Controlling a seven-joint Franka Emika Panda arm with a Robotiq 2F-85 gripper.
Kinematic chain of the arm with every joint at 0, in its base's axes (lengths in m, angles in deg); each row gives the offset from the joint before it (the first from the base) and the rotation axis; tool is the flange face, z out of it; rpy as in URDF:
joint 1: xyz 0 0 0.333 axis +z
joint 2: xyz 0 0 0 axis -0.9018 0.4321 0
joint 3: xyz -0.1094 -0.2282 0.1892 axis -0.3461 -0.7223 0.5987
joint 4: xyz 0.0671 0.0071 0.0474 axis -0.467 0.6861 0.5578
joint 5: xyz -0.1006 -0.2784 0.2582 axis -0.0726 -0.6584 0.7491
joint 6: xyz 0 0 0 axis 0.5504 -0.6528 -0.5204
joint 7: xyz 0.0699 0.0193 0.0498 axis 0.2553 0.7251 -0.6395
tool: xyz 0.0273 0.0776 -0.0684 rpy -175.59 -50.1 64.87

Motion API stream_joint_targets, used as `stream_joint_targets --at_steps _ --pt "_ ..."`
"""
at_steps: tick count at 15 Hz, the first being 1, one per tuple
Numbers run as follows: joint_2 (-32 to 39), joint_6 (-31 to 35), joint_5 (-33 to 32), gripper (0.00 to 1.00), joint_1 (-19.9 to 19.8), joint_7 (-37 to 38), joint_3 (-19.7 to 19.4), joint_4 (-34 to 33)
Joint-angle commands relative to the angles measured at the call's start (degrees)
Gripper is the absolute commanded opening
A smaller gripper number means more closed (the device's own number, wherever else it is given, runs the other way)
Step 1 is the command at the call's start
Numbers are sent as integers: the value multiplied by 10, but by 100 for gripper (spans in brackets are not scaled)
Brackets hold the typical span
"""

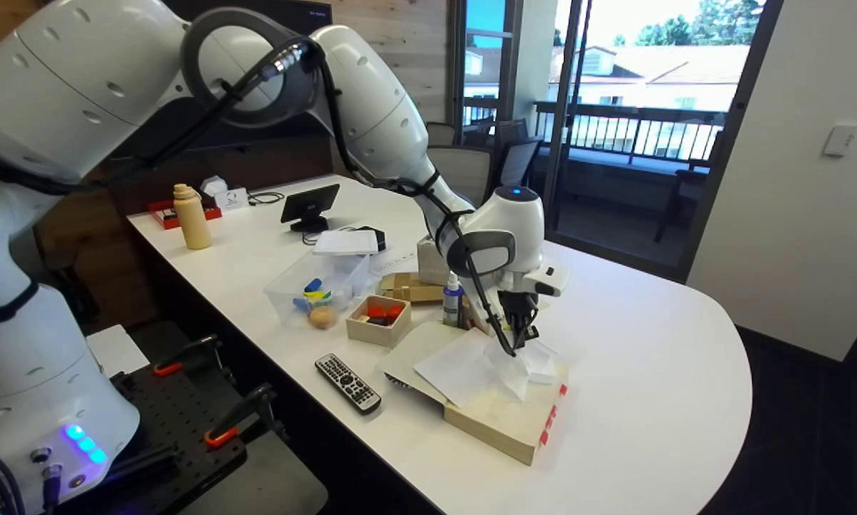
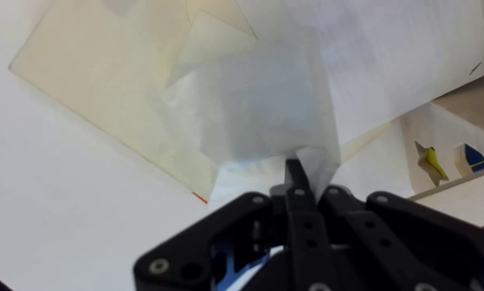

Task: Use the white napkin to wipe the book.

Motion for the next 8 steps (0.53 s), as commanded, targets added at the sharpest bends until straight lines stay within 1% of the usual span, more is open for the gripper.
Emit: stream_joint_targets --at_steps 1,4,8 --pt "37 -51 15 0 -6 -20 8 -58" --pt "55 -74 14 0 1 -21 12 -74" --pt "71 -90 18 0 2 -32 33 -82"
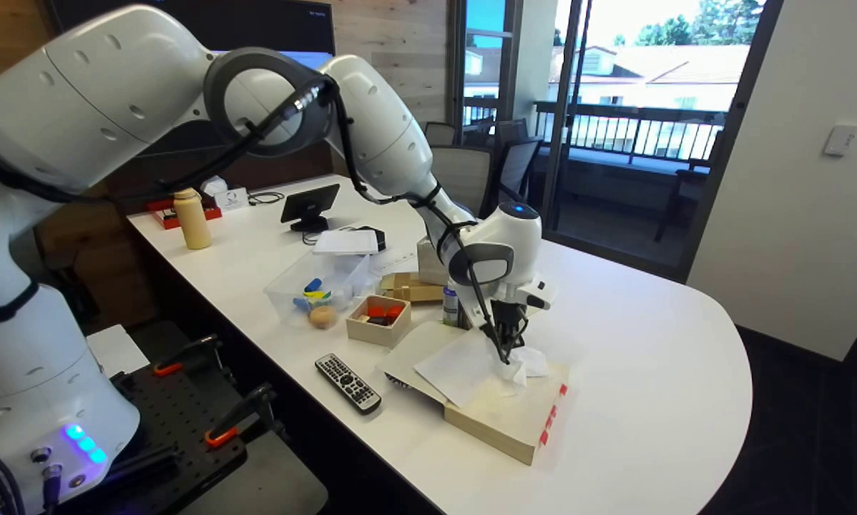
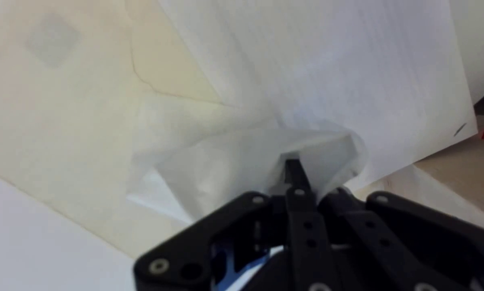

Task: Use the white napkin to wipe the book.

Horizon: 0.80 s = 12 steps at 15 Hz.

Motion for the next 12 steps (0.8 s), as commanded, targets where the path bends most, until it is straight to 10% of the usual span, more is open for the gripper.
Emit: stream_joint_targets --at_steps 1,12 --pt "17 -34 20 0 0 -33 18 -25" --pt "17 -63 11 0 21 -12 -22 -23"
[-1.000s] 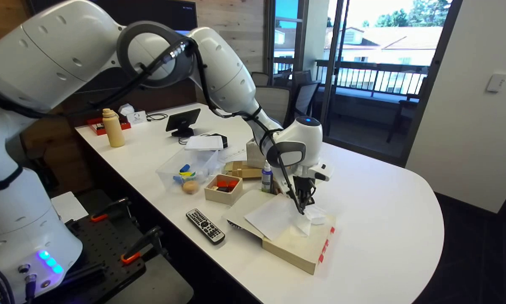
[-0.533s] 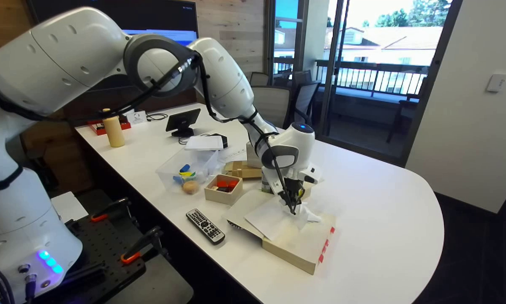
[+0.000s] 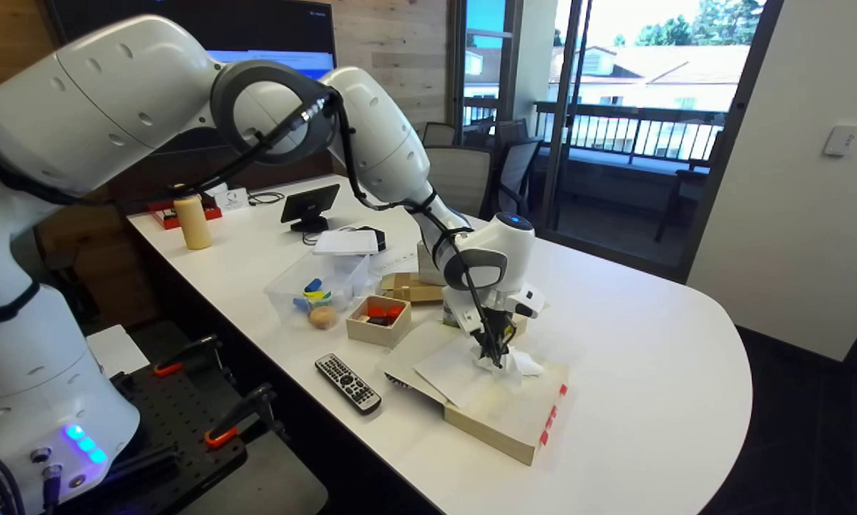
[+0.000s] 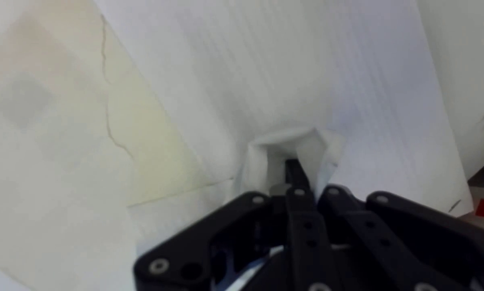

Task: Use the white napkin to wipe the book.

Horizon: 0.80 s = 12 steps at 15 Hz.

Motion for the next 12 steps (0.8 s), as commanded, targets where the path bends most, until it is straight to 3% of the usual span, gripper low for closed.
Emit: stream_joint_targets --at_steps 1,12 --pt "4 -12 9 0 7 5 -23 -23" --pt "52 -20 10 0 -13 22 -46 -123"
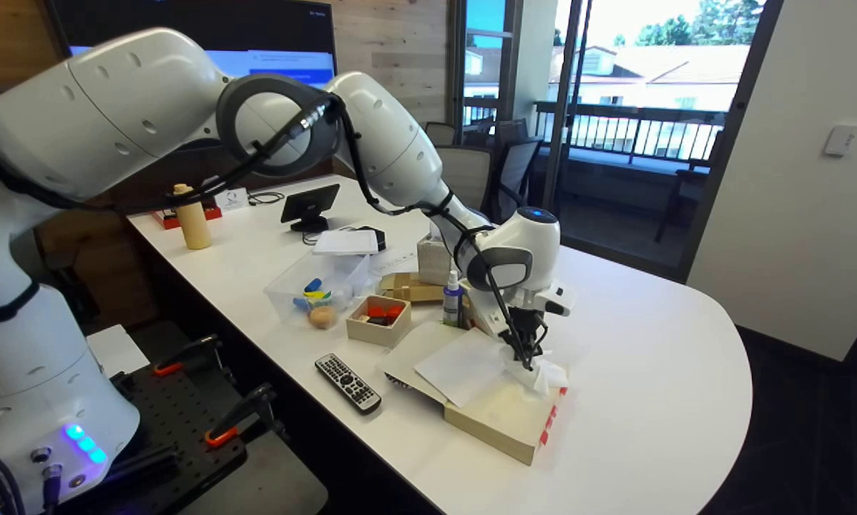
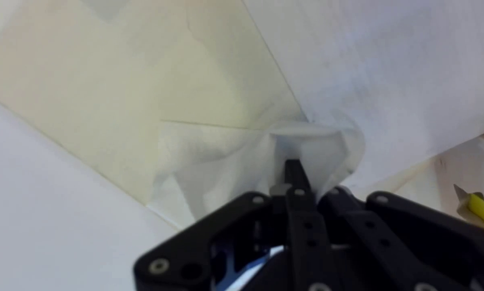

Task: Use the white napkin to wipe the book.

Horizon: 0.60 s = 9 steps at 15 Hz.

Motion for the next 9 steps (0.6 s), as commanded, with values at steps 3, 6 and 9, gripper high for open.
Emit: stream_joint_targets --at_steps 3,6,9 --pt "26 -29 5 0 -8 20 -23 -46" --pt "22 -44 1 0 -7 19 -32 -36" --pt "18 -75 3 0 -8 7 -24 -29"
